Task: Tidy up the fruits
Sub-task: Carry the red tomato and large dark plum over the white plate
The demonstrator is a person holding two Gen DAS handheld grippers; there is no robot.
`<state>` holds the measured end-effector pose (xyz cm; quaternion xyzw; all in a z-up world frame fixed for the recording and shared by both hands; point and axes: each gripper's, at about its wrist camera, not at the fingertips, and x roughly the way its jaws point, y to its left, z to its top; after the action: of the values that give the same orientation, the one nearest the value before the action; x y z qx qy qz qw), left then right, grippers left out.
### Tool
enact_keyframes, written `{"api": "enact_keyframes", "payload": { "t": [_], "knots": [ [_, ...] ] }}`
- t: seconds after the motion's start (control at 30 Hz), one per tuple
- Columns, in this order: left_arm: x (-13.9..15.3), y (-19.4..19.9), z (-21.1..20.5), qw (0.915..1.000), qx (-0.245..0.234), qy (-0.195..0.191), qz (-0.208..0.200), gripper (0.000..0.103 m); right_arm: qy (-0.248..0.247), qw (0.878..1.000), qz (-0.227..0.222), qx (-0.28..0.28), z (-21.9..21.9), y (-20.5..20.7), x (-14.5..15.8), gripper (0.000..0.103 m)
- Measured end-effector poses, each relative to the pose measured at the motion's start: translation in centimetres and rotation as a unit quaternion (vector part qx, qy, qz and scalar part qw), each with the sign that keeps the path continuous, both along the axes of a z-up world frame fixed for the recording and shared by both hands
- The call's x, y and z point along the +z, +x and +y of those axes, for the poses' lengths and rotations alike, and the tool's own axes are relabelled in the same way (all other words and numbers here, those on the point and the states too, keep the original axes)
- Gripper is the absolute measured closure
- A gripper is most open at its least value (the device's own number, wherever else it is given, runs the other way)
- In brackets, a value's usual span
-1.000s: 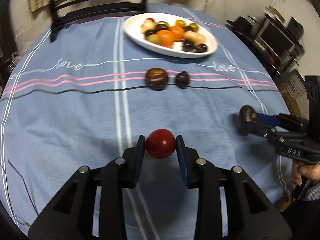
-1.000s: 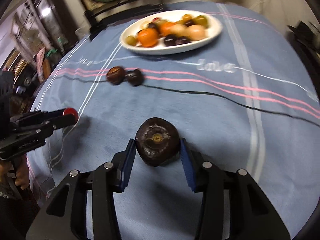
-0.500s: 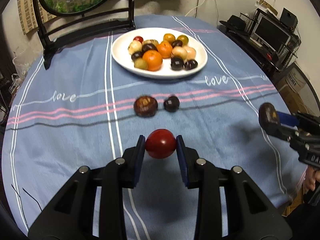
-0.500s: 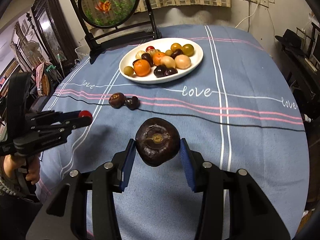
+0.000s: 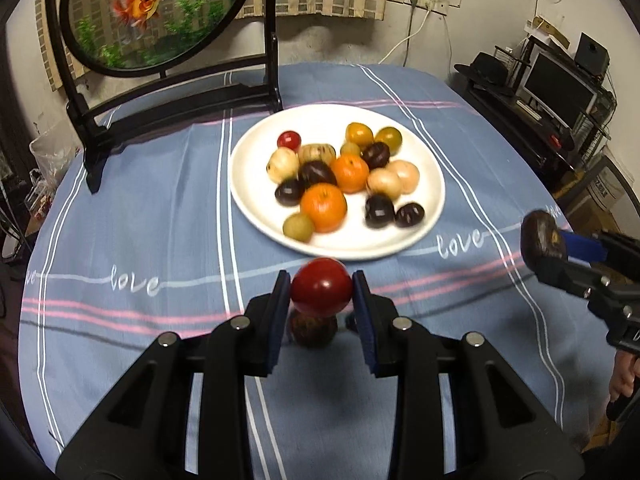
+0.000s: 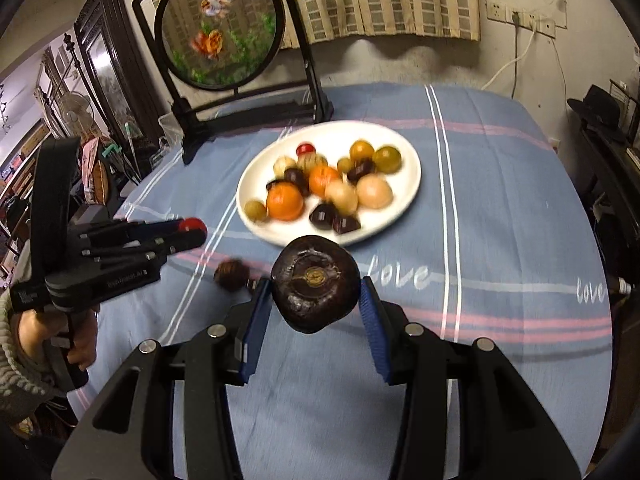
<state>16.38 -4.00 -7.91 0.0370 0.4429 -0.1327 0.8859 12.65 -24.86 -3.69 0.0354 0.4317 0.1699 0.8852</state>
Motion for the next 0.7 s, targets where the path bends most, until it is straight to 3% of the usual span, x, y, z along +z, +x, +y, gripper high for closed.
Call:
{"api": "enact_keyframes", "payload": {
  "t": [0.27, 0.7],
  "knots": [
    [-0.4, 5.6, -0.4, 0.9999, 0.012, 0.003, 0.000, 0.071, 0.006, 1.000, -0.019, 0.004, 0.1, 6.1, 0.0, 0.058],
    [-2.7, 12.8, -1.7, 0.9998, 0.017, -0.001, 0.011, 0.071, 0.013, 1.000, -0.008, -0.004, 0.7, 13.9, -3.2, 0.058]
  ]
}}
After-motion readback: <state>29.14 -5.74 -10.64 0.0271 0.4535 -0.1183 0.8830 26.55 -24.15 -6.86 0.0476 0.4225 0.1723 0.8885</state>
